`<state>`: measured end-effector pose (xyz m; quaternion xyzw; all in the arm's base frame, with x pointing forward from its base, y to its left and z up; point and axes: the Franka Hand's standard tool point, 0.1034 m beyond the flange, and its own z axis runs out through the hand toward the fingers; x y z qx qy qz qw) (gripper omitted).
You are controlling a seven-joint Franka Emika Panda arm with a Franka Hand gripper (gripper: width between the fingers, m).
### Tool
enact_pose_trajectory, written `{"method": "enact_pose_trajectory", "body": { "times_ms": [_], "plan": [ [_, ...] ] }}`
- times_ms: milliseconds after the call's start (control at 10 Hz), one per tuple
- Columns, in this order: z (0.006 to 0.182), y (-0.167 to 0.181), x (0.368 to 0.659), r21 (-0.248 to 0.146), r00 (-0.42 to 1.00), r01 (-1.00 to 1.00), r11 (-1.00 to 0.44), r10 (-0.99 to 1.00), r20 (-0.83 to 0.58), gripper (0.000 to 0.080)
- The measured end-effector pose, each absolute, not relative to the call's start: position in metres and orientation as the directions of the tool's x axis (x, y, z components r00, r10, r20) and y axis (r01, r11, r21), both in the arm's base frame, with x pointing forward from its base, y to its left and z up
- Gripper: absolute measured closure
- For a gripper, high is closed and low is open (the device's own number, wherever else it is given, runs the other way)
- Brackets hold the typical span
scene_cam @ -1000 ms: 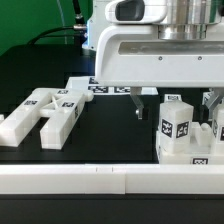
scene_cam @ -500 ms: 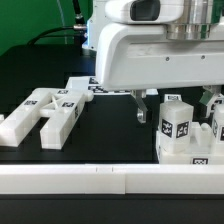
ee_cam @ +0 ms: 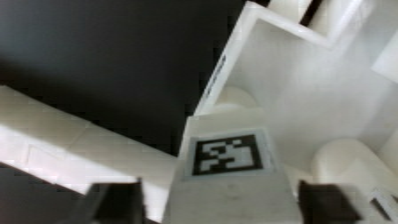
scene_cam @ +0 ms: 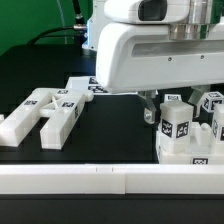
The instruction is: Assemble chair
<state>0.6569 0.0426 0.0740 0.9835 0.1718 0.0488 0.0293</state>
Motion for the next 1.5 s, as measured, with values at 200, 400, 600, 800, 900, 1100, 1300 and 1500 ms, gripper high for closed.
{"method": "enact_pose_trajectory", "body": {
  "times_ms": [200, 400, 600, 800, 900, 1100, 1300, 1500],
  "plan": [
    [0.074, 0.043, 0.657, 0.066, 0.956, 0.272, -0.96, 0.277, 0.091, 0.051],
    [0.072, 0.04, 0.658, 0.051, 0.983, 0.143, -0.988, 0.148, 0.105, 0.051],
    [0.072, 0.042, 0.658, 0.026, 0.992, -0.061, -0.998, -0.057, 0.112, 0.051],
    [0.071, 0.047, 0.657, -0.003, 0.959, -0.262, -0.965, -0.26, 0.112, 0.0509],
    [0.071, 0.049, 0.657, -0.017, 0.929, -0.353, -0.936, -0.352, 0.11, 0.0509],
    [0.071, 0.05, 0.657, -0.045, 0.825, -0.555, -0.831, -0.556, 0.099, 0.0509],
    [0.07, 0.051, 0.657, -0.06, 0.734, -0.671, -0.739, -0.673, 0.09, 0.0509],
    [0.07, 0.051, 0.657, -0.074, 0.629, -0.77, -0.633, -0.774, 0.078, 0.0509]
  ]
}}
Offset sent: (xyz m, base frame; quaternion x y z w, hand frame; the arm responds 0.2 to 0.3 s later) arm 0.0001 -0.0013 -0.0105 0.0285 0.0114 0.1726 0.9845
